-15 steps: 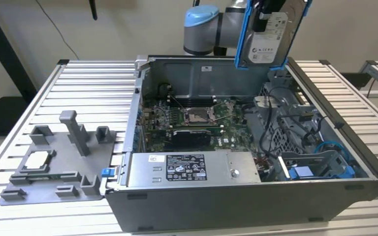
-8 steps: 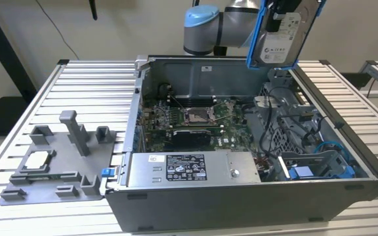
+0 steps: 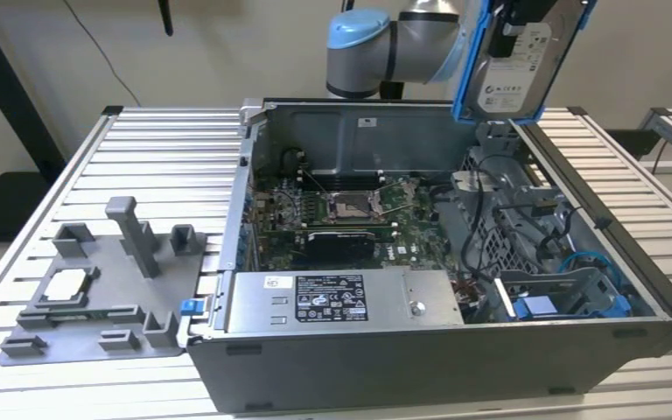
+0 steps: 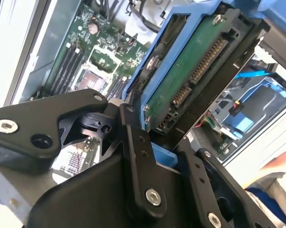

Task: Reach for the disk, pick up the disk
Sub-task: 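Pick up the disk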

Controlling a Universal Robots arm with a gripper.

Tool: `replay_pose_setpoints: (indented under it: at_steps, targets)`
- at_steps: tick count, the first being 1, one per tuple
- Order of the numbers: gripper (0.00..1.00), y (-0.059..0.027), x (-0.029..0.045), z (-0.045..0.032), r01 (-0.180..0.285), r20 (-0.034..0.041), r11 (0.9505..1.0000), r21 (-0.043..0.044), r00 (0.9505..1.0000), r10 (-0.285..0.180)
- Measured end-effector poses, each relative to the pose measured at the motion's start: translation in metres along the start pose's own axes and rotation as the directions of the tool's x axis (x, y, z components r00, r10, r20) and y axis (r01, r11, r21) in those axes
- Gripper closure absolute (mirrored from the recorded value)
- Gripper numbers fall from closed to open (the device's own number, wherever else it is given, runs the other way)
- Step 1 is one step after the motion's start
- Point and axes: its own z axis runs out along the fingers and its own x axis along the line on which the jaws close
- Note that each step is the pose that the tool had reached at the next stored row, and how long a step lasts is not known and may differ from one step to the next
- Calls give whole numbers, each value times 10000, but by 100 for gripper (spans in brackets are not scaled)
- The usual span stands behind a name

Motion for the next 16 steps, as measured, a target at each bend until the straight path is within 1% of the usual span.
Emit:
replay_pose_setpoints:
  at_steps: [2, 9, 11, 13, 16]
  targets:
    - [100, -22, 0, 0, -1, -2, 10000, 0, 10000, 1]
    - [100, -26, 1, 0, -1, -1, 10000, 0, 10000, 1]
    - [100, -27, 12, -1, 0, -3, 10000, 0, 10000, 0]
    - [100, -28, 38, -1, 1, -3, 10000, -2, 10000, -1]
    - [100, -31, 101, -2, 0, -1, 10000, -11, 10000, 0]
